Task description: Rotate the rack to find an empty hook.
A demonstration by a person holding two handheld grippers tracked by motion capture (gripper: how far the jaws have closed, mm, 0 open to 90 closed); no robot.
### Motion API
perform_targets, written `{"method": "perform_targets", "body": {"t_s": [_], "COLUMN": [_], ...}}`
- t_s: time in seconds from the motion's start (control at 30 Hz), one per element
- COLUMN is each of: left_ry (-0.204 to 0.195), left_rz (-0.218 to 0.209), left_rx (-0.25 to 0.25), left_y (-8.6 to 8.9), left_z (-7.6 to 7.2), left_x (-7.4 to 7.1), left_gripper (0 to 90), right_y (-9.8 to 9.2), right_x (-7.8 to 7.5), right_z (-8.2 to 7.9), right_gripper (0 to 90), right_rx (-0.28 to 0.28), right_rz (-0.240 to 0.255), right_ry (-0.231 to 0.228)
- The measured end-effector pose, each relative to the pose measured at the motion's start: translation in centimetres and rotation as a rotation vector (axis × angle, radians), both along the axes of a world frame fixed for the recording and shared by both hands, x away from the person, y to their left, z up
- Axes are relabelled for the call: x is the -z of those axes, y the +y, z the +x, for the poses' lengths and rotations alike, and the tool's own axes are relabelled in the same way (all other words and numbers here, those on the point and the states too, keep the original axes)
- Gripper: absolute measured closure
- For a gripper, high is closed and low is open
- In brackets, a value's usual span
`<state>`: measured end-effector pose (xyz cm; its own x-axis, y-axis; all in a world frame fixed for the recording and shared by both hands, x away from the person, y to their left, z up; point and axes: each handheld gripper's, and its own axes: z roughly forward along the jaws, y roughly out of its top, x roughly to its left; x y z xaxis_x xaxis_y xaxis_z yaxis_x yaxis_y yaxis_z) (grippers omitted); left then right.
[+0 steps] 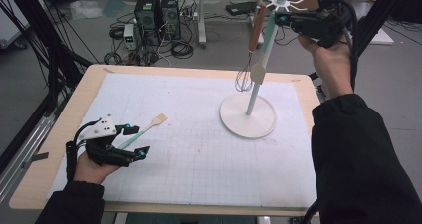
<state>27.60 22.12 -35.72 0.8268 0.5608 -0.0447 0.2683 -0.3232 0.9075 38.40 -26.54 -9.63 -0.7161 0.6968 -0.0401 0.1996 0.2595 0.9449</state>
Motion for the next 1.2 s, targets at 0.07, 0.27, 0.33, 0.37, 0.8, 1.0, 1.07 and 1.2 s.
{"method": "perform_targets", "body": {"t_s": [0.07,0.27,0.33,0.37,0.8,1.0,1.07,1.2], "left_ry": [0.0,0.001,0.0,0.001,0.0,-0.001,0.0,-0.001], "left_rz": [0.0,0.002,-0.003,-0.003,0.003,-0.001,-0.002,-0.002], "left_rx": [0.0,0.003,0.001,0.003,0.001,0.002,0.001,-0.001], "left_y": [0.0,0.0,0.0,0.0,0.0,0.1,0.1,0.1], "left_z": [0.0,0.0,0.0,0.0,0.0,0.0,0.0,0.0], "left_x": [0.0,0.0,0.0,0.0,0.0,0.0,0.0,0.0], "left_gripper": [22.7,22.7,22.8,22.8,22.7,22.8,22.8,22.8], "right_y": [0.3,0.3,0.0,-0.2,-3.8,-4.4,-4.3,-4.0], "right_x": [0.0,0.0,0.0,0.0,-0.1,0.1,0.2,0.4], "right_z": [0.0,-0.1,-0.4,-0.5,-1.5,-1.1,-0.9,-0.6], "right_gripper": [89.1,89.1,89.1,89.1,88.9,88.9,88.9,89.0], "right_rx": [0.0,-0.007,-0.016,-0.015,-0.002,0.021,0.023,0.022], "right_rz": [-0.001,0.002,0.002,0.006,0.051,0.056,0.054,0.051], "right_ry": [0.002,-0.007,-0.011,-0.013,-0.032,-0.028,-0.024,-0.019]}}
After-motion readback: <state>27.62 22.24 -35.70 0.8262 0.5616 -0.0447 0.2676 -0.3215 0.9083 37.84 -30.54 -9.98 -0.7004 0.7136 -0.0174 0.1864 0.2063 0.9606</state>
